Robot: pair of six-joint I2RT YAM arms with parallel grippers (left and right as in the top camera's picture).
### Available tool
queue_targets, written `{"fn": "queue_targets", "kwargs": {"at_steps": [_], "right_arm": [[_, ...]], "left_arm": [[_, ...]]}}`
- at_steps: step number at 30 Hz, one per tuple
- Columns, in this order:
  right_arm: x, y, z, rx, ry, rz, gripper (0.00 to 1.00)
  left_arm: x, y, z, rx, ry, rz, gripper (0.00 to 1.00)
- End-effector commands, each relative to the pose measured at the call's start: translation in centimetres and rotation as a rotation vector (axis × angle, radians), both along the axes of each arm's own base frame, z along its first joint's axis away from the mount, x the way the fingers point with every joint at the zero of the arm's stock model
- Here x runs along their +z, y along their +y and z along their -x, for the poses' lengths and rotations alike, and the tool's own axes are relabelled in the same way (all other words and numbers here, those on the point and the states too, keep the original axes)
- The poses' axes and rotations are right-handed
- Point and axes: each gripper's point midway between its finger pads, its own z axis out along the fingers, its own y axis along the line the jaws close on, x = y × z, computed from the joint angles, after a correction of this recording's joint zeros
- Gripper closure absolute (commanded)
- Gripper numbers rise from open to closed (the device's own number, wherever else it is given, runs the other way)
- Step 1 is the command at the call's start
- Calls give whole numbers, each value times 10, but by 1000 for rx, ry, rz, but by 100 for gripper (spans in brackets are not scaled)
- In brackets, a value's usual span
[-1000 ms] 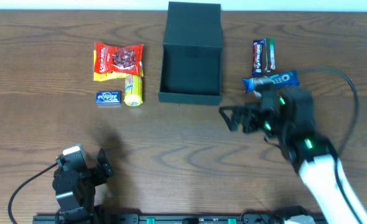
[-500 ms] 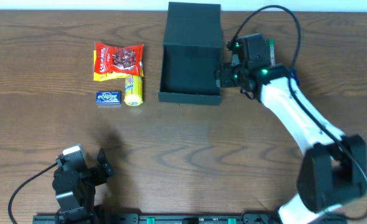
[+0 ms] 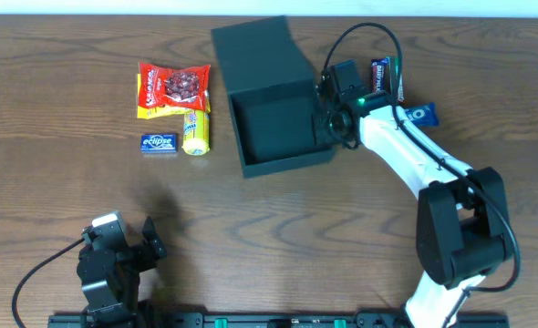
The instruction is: Pack container
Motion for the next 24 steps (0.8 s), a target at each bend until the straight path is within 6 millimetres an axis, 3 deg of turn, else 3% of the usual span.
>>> {"fn": "queue_targets", "kwargs": {"at_steps": [1,5,14,24], "right_arm": [[-1,-9,18,-47,62,27,99],[2,-16,38,-134,139,29,99],[6,-11,80,-158,264,70,99],[6,2,96,-155,318,47,99]], "left_arm": [[-2,1,1,-2,9,-17,5],[-2,1,1,-2,9,-17,5],[-2,1,1,-2,9,-17,5],[-2,1,1,-2,9,-17,5]]}}
